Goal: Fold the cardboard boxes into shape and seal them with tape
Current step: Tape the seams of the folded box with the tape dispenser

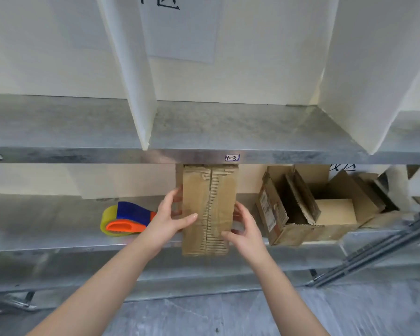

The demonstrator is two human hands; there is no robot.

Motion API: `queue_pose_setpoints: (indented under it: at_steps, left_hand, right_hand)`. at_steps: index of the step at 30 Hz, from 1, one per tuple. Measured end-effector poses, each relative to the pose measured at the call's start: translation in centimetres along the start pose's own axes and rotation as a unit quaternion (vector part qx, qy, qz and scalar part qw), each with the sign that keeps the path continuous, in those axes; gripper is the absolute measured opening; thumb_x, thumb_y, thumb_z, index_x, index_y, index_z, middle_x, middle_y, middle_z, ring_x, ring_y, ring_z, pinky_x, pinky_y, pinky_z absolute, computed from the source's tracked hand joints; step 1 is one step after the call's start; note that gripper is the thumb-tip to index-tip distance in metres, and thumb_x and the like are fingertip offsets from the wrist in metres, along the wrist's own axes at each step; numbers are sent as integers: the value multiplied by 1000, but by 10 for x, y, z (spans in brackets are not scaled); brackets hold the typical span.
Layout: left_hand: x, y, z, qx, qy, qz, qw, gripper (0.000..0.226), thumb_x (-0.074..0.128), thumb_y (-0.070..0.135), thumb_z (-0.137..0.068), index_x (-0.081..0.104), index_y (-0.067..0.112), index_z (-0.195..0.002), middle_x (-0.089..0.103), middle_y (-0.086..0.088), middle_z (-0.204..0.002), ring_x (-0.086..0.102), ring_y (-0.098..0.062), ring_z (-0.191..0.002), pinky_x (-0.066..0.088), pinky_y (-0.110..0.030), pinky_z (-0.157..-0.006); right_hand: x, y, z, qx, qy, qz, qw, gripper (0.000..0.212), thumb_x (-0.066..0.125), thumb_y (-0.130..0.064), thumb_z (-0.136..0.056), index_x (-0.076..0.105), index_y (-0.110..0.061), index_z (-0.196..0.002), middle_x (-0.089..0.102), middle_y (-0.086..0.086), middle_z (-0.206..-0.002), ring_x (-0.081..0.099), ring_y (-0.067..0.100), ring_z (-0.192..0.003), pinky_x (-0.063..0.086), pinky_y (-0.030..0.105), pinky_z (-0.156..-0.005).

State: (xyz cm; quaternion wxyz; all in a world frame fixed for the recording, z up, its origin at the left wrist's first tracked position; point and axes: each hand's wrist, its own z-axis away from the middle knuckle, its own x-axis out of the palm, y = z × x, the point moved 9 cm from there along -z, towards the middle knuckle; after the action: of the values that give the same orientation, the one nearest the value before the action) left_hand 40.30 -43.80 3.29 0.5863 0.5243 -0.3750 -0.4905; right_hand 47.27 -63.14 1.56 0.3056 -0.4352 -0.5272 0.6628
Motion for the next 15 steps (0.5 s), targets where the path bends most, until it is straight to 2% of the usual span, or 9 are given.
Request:
queue_pose_setpoints:
  at_steps: [1,3,5,6,7,9,11,13,15]
  left_hand:
    - [-1,7,0,3,-1,-2,1000,87,83,49,-65,31,45,-135,42,17,-134,49,-16,-125,45,-46,-103]
    - [-2,17,3,3,-5,-19,1000,87,77,67,-58,34,39,-128,45,21,-131,46,-9,-125,41,-39,-104]
    - [-6,21,6,-6,-1,-16,1000,95,61,90,-45,39,38,-121,48,16,-131,46,-2,-120,42,-32,-96]
    - [-8,20,7,-12,3,-3,1000,101,54,96,-41,40,37,-122,49,12,-132,47,-3,-119,43,-34,-96]
    - [-10,19,7,-19,6,12,1000,107,50,98,-41,38,36,-128,48,8,-135,48,-8,-120,43,-40,-99]
    - [-8,18,8,-27,-11,23,999,111,46,99,-44,31,40,-137,46,6,-138,48,-18,-123,42,-48,-102]
    - [-4,17,10,-35,-25,25,999,103,50,95,-49,31,45,-137,48,10,-136,49,-19,-123,41,-49,-101]
    - [-4,12,11,-41,-20,50,998,86,66,77,-58,40,42,-132,52,11,-133,49,-16,-123,43,-45,-100]
    - [-5,7,13,-35,-17,54,998,67,76,42,-68,44,38,-126,55,8,-131,51,-16,-123,44,-39,-101]
  right_hand:
    - [-2,-6,0,-4,0,-7,1000,76,75,-14,-69,44,-33,-136,54,-17,-131,52,-1,-120,48,31,-98]
    - [-4,-13,1,11,-11,-32,999,61,66,-16,-71,47,-27,-128,59,-13,-125,55,4,-119,48,36,-101]
    - [-4,-13,2,53,-29,-118,991,43,57,-19,-78,51,-23,-120,60,-4,-124,56,14,-121,49,43,-102]
    - [-4,-11,3,75,-31,-165,983,37,55,-23,-82,53,-21,-119,58,0,-127,53,18,-125,49,47,-101]
    - [-5,-11,4,89,-28,-196,976,39,58,-34,-83,55,-20,-119,56,1,-130,50,18,-127,50,49,-99]
    - [-6,-16,5,95,-25,-193,976,69,67,-70,-69,54,-27,-120,57,-6,-130,50,9,-125,53,48,-95]
    - [-5,-20,6,90,-33,-163,982,81,65,-81,-60,48,-38,-127,55,-15,-129,49,2,-123,53,46,-94]
    - [-2,-20,8,88,-62,-161,981,71,65,-64,-73,43,-43,-136,54,-18,-132,49,3,-124,50,46,-99]
    - [0,-17,10,90,-85,-178,976,65,65,-40,-75,44,-38,-137,55,-11,-134,54,12,-122,49,43,-98]
